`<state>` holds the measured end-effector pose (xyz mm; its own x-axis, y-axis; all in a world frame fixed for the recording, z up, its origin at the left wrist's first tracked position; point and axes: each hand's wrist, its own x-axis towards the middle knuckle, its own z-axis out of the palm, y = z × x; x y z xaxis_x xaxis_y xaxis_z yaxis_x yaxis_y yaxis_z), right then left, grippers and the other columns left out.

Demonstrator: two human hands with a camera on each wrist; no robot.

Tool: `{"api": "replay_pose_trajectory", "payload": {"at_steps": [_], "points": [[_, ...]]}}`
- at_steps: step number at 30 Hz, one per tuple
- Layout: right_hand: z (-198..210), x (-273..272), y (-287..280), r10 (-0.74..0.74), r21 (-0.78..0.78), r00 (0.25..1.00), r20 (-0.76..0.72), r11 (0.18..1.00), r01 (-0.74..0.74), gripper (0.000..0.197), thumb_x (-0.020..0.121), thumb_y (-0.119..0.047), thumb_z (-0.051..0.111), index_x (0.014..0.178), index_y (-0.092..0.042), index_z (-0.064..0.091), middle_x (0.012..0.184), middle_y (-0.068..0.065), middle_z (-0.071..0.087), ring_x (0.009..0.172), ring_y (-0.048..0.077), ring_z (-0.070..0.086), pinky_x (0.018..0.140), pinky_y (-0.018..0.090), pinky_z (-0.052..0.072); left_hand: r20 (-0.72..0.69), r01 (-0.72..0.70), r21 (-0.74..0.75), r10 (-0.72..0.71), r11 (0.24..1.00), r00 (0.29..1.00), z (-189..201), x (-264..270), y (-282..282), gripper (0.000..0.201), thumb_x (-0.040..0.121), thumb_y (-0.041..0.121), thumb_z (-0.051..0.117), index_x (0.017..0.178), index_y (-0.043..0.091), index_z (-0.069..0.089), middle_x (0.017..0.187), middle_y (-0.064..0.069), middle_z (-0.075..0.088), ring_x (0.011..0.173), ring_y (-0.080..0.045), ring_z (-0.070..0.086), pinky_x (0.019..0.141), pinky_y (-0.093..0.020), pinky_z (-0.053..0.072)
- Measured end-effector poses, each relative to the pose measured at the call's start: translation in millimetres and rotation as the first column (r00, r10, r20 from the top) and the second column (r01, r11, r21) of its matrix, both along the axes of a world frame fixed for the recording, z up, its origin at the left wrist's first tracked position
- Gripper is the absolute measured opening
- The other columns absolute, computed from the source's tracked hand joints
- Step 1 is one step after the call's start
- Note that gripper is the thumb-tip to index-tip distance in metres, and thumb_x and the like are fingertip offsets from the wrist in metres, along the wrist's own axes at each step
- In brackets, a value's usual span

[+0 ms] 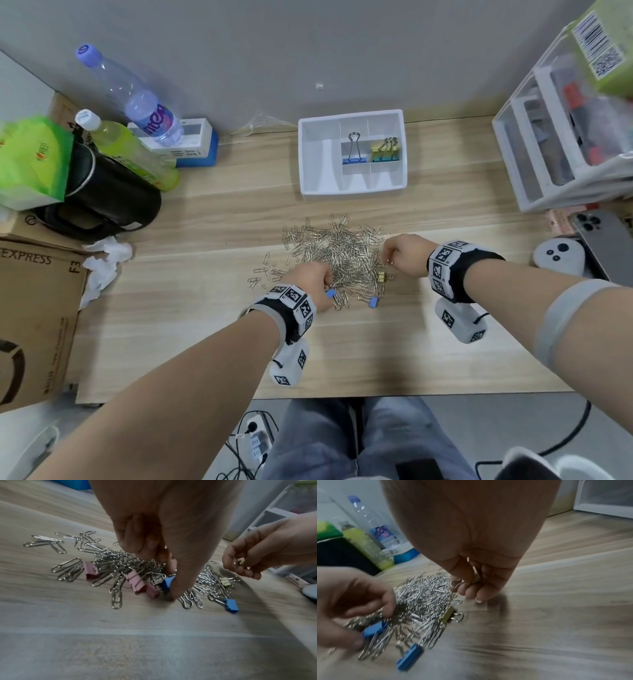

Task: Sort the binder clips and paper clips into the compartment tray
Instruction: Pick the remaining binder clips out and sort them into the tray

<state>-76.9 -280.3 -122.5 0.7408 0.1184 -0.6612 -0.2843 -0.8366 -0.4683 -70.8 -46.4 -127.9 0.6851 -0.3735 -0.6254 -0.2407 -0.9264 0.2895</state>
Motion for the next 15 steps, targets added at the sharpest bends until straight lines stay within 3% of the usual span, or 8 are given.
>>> {"api": "replay_pose_trajectory", "payload": {"at_steps": [2,5,8,11,15], "points": [[-4.1,-3.5,3.5,0.051,0.02,0.998,-0.04,0.999,-0.05,0.025,0.083,0.0,0.049,0.085,-0.02,0.063,0.1,0.002,0.064,0.099,0.024,0.06,0.091,0.034,0.05,0.036,0.045,-0.017,-0.045,0.999,0.998,-1.0,-2.8,-1.4,0.029,0.07,0.018,0.067,0.094,0.029,0.054,0.078,0.01,0.057,0.067,-0.013,0.054,0.047,-0.021,0.035],[-10.3,-9.1,8.1,0.096,0.004,0.995,-0.008,0.995,-0.096,0.019,0.076,-0.007,0.063,0.091,-0.018,0.062,0.085,-0.006,0.059,0.086,0.021,0.059,0.08,0.03,0.051,0.054,0.101,-0.025,-0.099,0.995,0.994,-1.5,-5.0,-4.1,0.035,0.07,0.013,0.066,0.1,0.029,0.057,0.087,0.01,0.06,0.076,-0.015,0.057,0.055,-0.022,0.039],[-14.6,-9.8,9.5,0.16,-0.085,0.986,0.036,0.984,-0.157,0.025,0.071,-0.022,0.075,0.094,-0.019,0.065,0.088,-0.007,0.061,0.085,0.017,0.061,0.076,0.028,0.053,0.068,0.123,-0.021,-0.122,0.992,0.99,-1.9,-5.2,-4.8,0.032,0.07,0.012,0.066,0.097,0.029,0.06,0.086,0.014,0.058,0.078,-0.013,0.055,0.056,-0.021,0.036],[-17.1,-10.1,9.9,0.165,-0.142,0.981,0.103,0.978,-0.15,0.019,0.072,-0.03,0.075,0.086,-0.023,0.065,0.082,-0.009,0.059,0.081,0.016,0.06,0.072,0.027,0.052,0.097,0.134,-0.009,-0.132,0.991,0.986,-4.4,-5.3,-4.6,0.032,0.07,0.007,0.062,0.096,0.026,0.063,0.09,0.012,0.06,0.082,-0.014,0.057,0.059,-0.022,0.038],[-14.4,-11.0,12.5,0.154,-0.167,0.982,0.114,0.977,-0.134,0.019,0.074,-0.031,0.071,0.091,-0.021,0.07,0.086,-0.003,0.065,0.082,0.019,0.063,0.073,0.031,0.056,0.113,0.151,0.014,-0.152,0.988,0.982,-4.9,-3.6,-5.2,0.027,0.073,0.008,0.064,0.096,0.021,0.063,0.097,0.006,0.06,0.083,-0.014,0.054,0.062,-0.024,0.039]]}}
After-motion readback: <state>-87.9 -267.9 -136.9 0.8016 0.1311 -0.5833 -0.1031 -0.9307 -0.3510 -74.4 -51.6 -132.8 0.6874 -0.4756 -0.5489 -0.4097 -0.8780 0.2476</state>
